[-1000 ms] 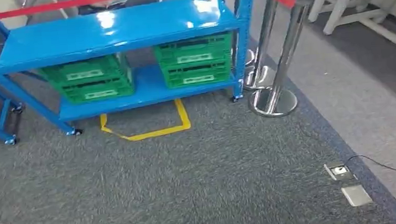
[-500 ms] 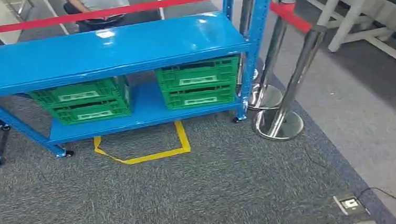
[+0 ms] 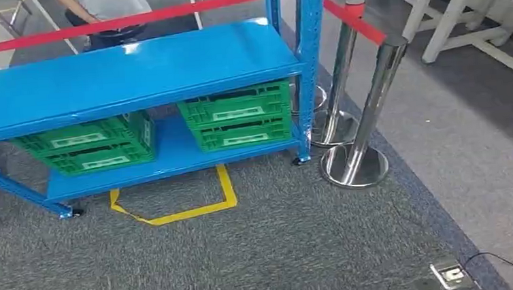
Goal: Take the parts from the cabinet and place them on the table.
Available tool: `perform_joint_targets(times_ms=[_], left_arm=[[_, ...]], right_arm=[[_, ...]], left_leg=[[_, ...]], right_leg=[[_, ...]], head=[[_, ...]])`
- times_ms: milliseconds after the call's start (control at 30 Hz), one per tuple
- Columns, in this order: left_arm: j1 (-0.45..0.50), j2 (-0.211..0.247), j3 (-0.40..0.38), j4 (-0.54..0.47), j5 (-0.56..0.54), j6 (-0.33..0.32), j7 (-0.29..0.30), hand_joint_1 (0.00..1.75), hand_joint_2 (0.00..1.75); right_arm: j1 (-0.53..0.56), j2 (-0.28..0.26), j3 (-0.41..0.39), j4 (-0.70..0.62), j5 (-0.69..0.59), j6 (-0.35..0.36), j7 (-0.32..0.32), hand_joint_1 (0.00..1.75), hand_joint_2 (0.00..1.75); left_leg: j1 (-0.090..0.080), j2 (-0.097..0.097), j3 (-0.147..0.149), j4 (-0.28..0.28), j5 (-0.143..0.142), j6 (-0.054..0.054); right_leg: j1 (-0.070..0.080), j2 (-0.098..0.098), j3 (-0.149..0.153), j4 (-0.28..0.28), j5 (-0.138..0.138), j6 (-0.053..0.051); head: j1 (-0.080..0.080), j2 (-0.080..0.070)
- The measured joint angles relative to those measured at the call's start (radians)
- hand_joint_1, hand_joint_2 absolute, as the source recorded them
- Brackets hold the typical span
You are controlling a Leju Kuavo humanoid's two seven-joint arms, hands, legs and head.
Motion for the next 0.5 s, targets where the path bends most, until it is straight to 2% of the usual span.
perform_joint_targets(times_ms=[33, 67, 100, 133, 167, 200, 233, 267, 300, 367, 400, 433, 467, 500], left_arm=[[0.0, 0.0, 0.0, 0.0, 0.0, 0.0, 0.0, 0.0, 0.0], [0.0, 0.002, 0.0, 0.0, 0.0, 0.0, 0.0, 0.0, 0.0], [0.003, 0.007, 0.0, 0.001, 0.002, 0.0, 0.0, 0.0, 0.0], [-0.004, 0.003, 0.0, 0.0, 0.001, -0.001, 0.0, 0.0, 0.0], [-0.007, 0.003, 0.0, 0.0, 0.001, -0.001, 0.0, 0.0, 0.0], [-0.006, 0.01, 0.0, 0.0, 0.001, -0.001, 0.0, 0.0, 0.0], [-0.005, 0.01, 0.0, 0.0, 0.001, -0.001, 0.0, 0.0, 0.0], [0.0, 0.008, 0.0, 0.0, 0.002, -0.001, 0.0, 0.0, 0.0], [0.004, 0.007, 0.0, 0.0, 0.002, 0.0, 0.0, 0.0, 0.0], [0.003, 0.006, 0.0, 0.0, 0.002, 0.0, 0.0, 0.0, 0.0], [0.002, 0.003, 0.0, 0.0, 0.003, 0.0, 0.0, 0.0, 0.0], [0.003, 0.002, 0.0, 0.0, 0.004, 0.001, 0.0, 0.0, 0.0], [0.005, 0.0, 0.0, 0.0, 0.008, 0.003, 0.002, 0.0, 0.0], [0.006, -0.002, 0.0, 0.0, 0.013, 0.007, 0.003, 0.0, 0.0]], right_arm=[[0.0, 0.0, 0.0, 0.0, 0.001, 0.0, 0.0, 0.0, 0.0], [0.0, 0.001, 0.001, 0.0, 0.001, 0.0, 0.001, 0.0, 0.0], [0.001, 0.009, 0.002, 0.0, 0.001, 0.001, 0.002, 0.0, 0.0], [0.005, 0.006, 0.002, 0.0, 0.001, 0.001, 0.002, 0.0, 0.0], [0.001, 0.006, 0.002, 0.0, 0.001, 0.001, 0.003, 0.0, 0.0], [0.004, 0.007, 0.002, 0.0, 0.001, 0.002, 0.004, 0.0, 0.0], [0.002, 0.007, 0.002, -0.001, 0.001, 0.002, 0.004, 0.0, 0.0], [0.001, 0.006, 0.002, 0.0, 0.001, 0.002, 0.004, 0.0, 0.0], [0.002, 0.006, 0.002, 0.0, 0.001, 0.002, 0.003, 0.0, 0.0], [0.007, 0.006, 0.005, 0.0, 0.0, 0.003, 0.006, 0.0, 0.0], [0.009, 0.006, 0.007, 0.0, 0.0, 0.003, 0.007, 0.0, 0.0], [0.01, 0.006, 0.008, 0.0, 0.0, 0.003, 0.006, 0.0, 0.0], [0.01, 0.005, 0.01, 0.0, 0.0, 0.003, 0.006, 0.0, 0.0], [0.01, 0.004, 0.01, 0.0, 0.001, 0.003, 0.005, 0.0, 0.0]], left_leg=[[-0.01, 0.013, 0.026, -0.086, 0.06, 0.016], [-0.02, 0.041, 0.046, -0.156, 0.113, 0.043], [-0.024, 0.061, 0.034, -0.142, 0.085, 0.046], [-0.028, 0.053, 0.03, -0.146, 0.04, 0.047], [-0.028, 0.048, 0.03, -0.152, 0.058, 0.05], [-0.033, 0.038, 0.03, -0.157, 0.068, 0.053], [-0.029, 0.021, 0.037, -0.176, 0.093, 0.06], [-0.015, 0.01, 0.052, -0.2, 0.148, 0.047], [-0.01, 0.006, 0.057, -0.202, 0.148, 0.044], [-0.007, -0.01, 0.061, -0.201, 0.148, 0.043], [-0.007, -0.022, 0.061, -0.2, 0.145, 0.041], [-0.006, -0.034, 0.065, -0.2, 0.142, 0.037], [-0.004, -0.044, 0.071, -0.199, 0.137, 0.033], [0.0, -0.056, 0.08, -0.198, 0.13, 0.028]], right_leg=[[0.004, -0.009, 0.005, 0.0, -0.003, 0.0], [0.006, -0.018, 0.009, -0.001, -0.006, -0.001], [0.004, -0.024, 0.019, -0.003, -0.007, 0.004], [-0.006, -0.03, 0.018, -0.003, -0.009, 0.011], [-0.007, -0.041, 0.019, -0.005, -0.01, 0.02], [-0.008, -0.051, 0.023, -0.011, -0.009, 0.025], [-0.005, -0.057, 0.03, -0.017, -0.007, 0.031], [-0.005, -0.024, 0.019, 0.001, -0.015, 0.037], [-0.007, 0.009, 0.007, 0.041, -0.048, 0.043], [-0.015, 0.025, -0.06, 0.201, -0.131, 0.055], [-0.017, 0.025, -0.09, 0.269, -0.153, 0.06], [-0.019, 0.026, -0.101, 0.291, -0.15, 0.065], [-0.022, 0.026, -0.09, 0.266, -0.125, 0.068], [-0.024, 0.029, -0.056, 0.198, -0.08, 0.071]], head=[[-0.006, 0.0], [-0.01, 0.0], [0.013, 0.0], [-0.001, 0.0], [-0.01, 0.0], [-0.011, 0.0], [-0.013, 0.0], [-0.014, 0.0], [-0.005, 0.0], [0.012, 0.0], [0.013, 0.0], [0.017, 0.0], [0.023, 0.0], [0.025, 0.0]])
